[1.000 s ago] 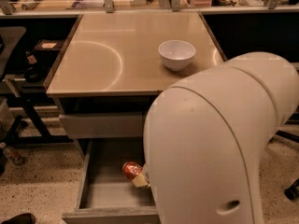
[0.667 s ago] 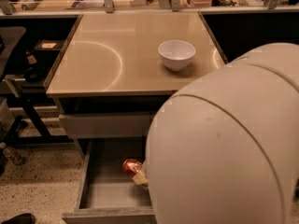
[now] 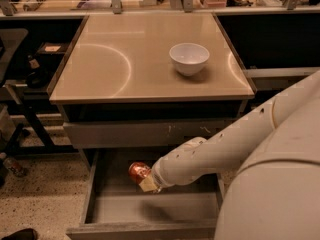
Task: Pick coke can from middle drawer and place on counter
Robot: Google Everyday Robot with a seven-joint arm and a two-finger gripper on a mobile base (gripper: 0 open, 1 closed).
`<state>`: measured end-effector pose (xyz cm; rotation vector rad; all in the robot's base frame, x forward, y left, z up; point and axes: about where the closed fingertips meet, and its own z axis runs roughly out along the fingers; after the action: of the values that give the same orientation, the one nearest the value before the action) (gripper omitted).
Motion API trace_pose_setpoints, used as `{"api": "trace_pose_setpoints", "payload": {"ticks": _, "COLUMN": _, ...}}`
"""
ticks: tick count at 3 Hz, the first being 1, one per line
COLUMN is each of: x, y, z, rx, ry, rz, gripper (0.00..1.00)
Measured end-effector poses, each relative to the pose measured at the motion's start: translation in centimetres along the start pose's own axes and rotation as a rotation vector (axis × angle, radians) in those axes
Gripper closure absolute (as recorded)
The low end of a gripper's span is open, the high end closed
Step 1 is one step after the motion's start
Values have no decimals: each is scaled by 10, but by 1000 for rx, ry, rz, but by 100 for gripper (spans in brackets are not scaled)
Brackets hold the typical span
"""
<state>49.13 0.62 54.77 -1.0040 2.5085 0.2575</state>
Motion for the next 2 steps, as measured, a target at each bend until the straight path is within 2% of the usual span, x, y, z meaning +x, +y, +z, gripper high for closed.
{"api": "trace_pose_setpoints", "payload": {"ticks": 1, "x": 5, "y": 2, "z": 2, "rx": -12, "ry": -37, "rz": 33, "gripper": 100}}
{"api": "trace_pose_setpoints", "payload": {"ticks": 2, "x": 15, "y": 2, "z": 15, "rx": -41, "ry": -90, "rz": 91, "gripper": 100}}
